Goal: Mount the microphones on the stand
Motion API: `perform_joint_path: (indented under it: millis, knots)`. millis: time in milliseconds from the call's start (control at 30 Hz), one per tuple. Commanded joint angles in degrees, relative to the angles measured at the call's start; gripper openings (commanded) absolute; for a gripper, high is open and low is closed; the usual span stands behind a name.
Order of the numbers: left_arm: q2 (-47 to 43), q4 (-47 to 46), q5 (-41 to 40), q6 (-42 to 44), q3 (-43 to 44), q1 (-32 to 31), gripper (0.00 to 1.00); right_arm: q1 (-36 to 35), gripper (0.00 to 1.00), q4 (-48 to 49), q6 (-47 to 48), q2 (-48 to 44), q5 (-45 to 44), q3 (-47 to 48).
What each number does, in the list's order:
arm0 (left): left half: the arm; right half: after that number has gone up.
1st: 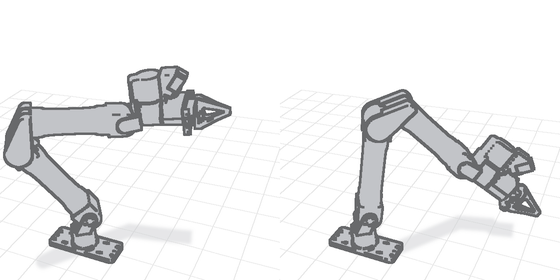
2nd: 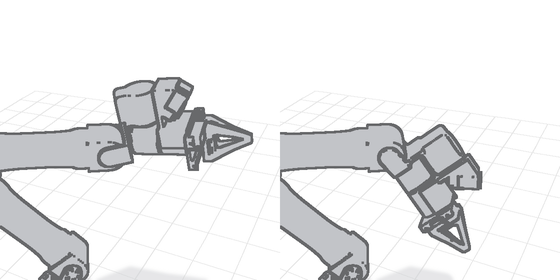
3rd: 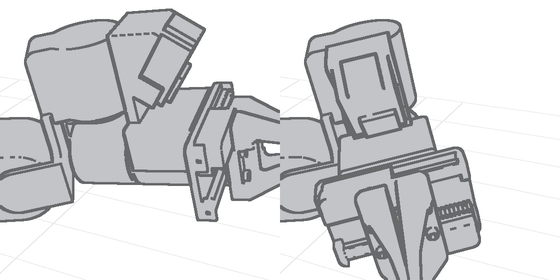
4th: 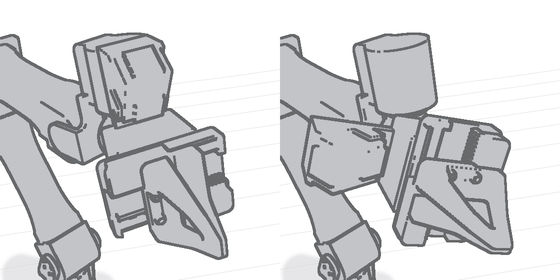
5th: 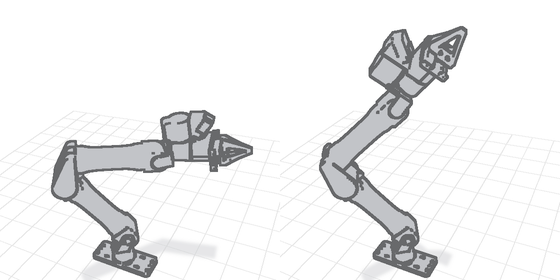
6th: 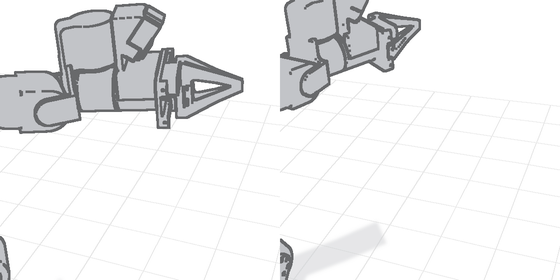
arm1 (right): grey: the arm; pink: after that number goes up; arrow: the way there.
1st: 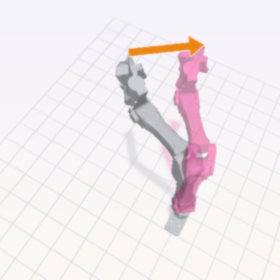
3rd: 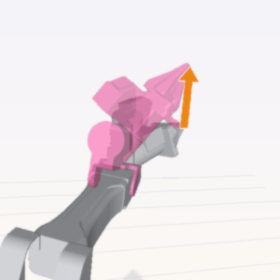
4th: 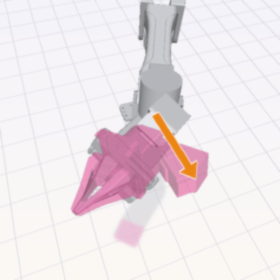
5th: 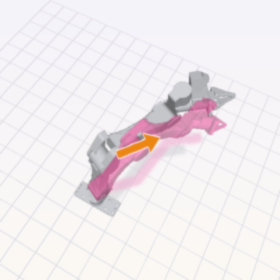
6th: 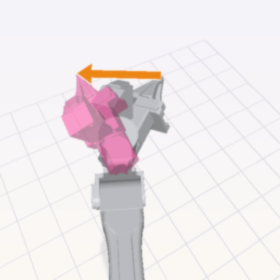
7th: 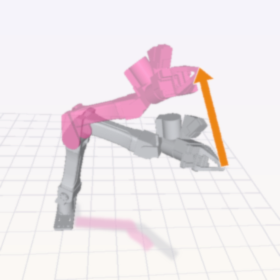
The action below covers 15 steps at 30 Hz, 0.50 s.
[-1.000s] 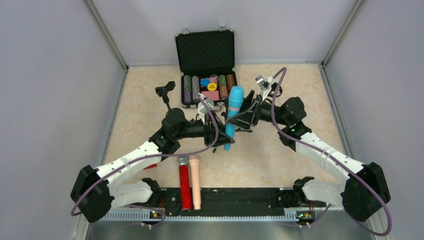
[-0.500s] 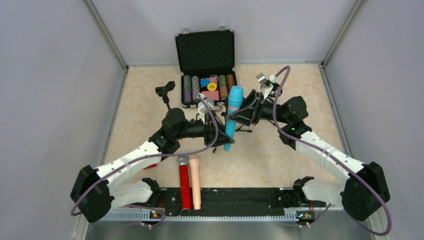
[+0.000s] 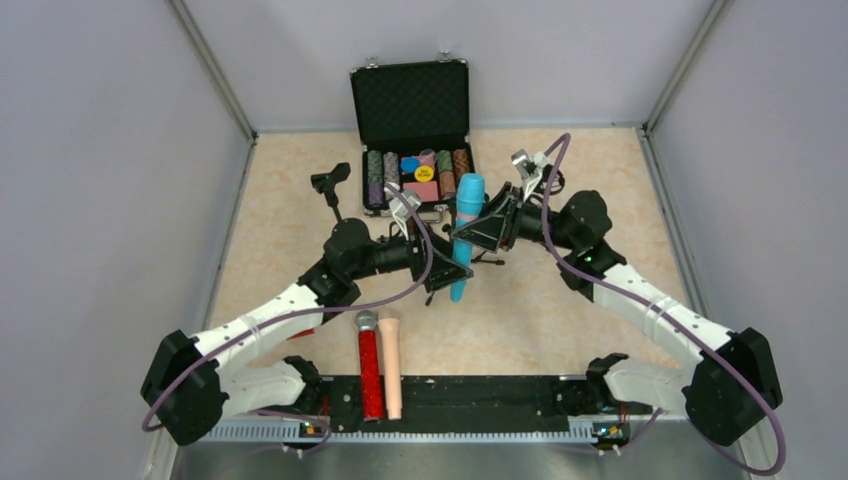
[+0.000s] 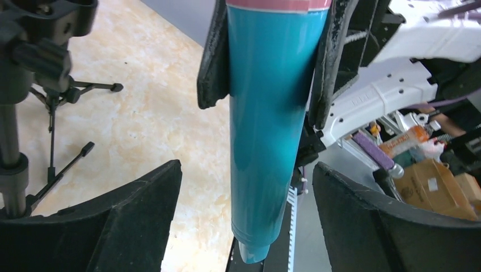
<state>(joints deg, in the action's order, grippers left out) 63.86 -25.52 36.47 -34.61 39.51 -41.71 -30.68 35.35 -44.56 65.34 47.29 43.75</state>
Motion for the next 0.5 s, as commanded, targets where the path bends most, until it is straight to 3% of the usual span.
perform_joint_path:
  millis: [0,200,467]
  knots:
    - [-0.58,-6.07,-5.98,-3.56,-1.32,0.12,0.91,0.45,0.0,-5.32,4.98,-3.93,-4.26,0.89]
    - [-1.93,-7.24,-13.2,-5.16,-2.12,0.49,0.93,0.46,0.0,-15.89,10.25,-7.93,-8.84,0.89]
    - [-6.44,-4.16,-24.77,0.72,-1.39,0.53,0.96,3.17,0.0,-22.53,11.01,-11.3,-8.91,-0.31]
